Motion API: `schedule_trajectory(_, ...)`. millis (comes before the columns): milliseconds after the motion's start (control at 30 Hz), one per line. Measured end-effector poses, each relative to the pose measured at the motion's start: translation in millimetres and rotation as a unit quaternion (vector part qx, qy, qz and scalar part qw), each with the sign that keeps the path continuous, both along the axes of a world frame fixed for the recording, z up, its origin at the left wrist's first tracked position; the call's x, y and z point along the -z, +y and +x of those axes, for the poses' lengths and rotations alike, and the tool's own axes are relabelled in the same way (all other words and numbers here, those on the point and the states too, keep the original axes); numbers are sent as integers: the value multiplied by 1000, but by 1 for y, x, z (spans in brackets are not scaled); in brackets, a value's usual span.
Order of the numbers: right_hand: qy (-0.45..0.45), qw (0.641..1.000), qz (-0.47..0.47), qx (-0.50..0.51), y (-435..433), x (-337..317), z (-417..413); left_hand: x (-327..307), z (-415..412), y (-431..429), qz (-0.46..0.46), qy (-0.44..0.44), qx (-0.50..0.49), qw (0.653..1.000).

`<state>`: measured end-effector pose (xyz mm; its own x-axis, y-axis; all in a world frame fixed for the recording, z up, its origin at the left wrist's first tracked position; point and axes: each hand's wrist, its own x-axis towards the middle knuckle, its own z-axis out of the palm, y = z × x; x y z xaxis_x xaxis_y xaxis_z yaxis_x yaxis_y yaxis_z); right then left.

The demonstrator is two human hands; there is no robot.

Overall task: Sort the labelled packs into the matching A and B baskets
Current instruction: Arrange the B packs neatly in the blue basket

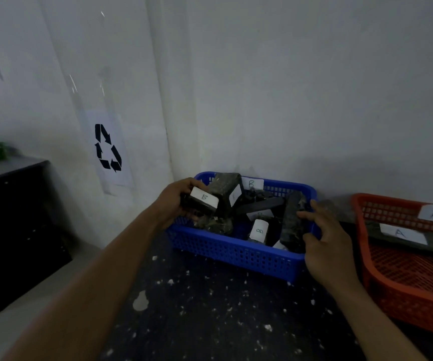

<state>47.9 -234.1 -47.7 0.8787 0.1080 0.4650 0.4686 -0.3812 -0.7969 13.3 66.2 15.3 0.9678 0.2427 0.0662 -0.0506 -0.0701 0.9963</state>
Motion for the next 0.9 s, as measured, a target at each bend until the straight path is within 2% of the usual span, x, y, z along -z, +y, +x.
schedule_trajectory(67,-2,1000,-6,2,0,0,1,0,1,0,-1,7,14,1000)
schedule_trajectory(267,-2,1000,-5,9,2,1,3,7,8,6,88,50,88,991)
schedule_trajectory(367,-1,1000,-5,9,1,2,2,10,12,4,171,60,122,976)
schedule_trajectory(433,-2,1000,-10,8,1,2,3,15,16,0,187,53,92,977)
schedule_trajectory(533,-5,1000,-8,5,1,2,3,19,17,-1,204,1,-39,978)
schedule_trajectory(600,-5,1000,-6,4,1,2,3,17,16,4,313,25,-89,945)
schedule_trajectory(633,-6,1000,-6,3,1,2,2,16,14,5,385,74,-64,918)
schedule_trajectory(700,-6,1000,-6,2,1,1,3,9,9,2,491,199,48,847)
schedule_trajectory(733,-4,1000,-7,2,1,1,3,5,6,0,511,244,102,818)
schedule_trajectory(767,-2,1000,-9,1,1,1,3,2,3,-1,510,266,144,805)
schedule_trajectory(800,-2,1000,-9,1,1,2,3,-1,0,-1,490,269,168,812)
schedule_trajectory(900,-3,1000,0,0,0,1,2,-5,-8,3,379,231,157,882)
